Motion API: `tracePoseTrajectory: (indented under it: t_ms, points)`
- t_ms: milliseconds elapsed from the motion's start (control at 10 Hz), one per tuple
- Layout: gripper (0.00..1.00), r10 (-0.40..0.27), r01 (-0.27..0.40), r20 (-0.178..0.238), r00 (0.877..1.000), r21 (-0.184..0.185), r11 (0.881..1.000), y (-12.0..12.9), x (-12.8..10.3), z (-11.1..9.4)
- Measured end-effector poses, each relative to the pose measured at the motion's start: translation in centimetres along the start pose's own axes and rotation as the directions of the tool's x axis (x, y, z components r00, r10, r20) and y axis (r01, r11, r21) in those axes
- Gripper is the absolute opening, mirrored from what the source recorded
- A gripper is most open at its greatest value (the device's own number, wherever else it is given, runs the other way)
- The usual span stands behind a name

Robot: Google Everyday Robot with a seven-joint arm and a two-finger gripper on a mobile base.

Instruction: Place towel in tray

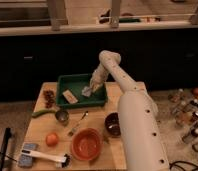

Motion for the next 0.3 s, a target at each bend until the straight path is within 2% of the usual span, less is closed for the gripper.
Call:
tracePoseTrajectory:
  t_ms: [300]
  points:
    - [0.80, 0.003, -0.003, 0.016, 1.000, 0.000, 1.000, 0.21, 0.41, -0.07]
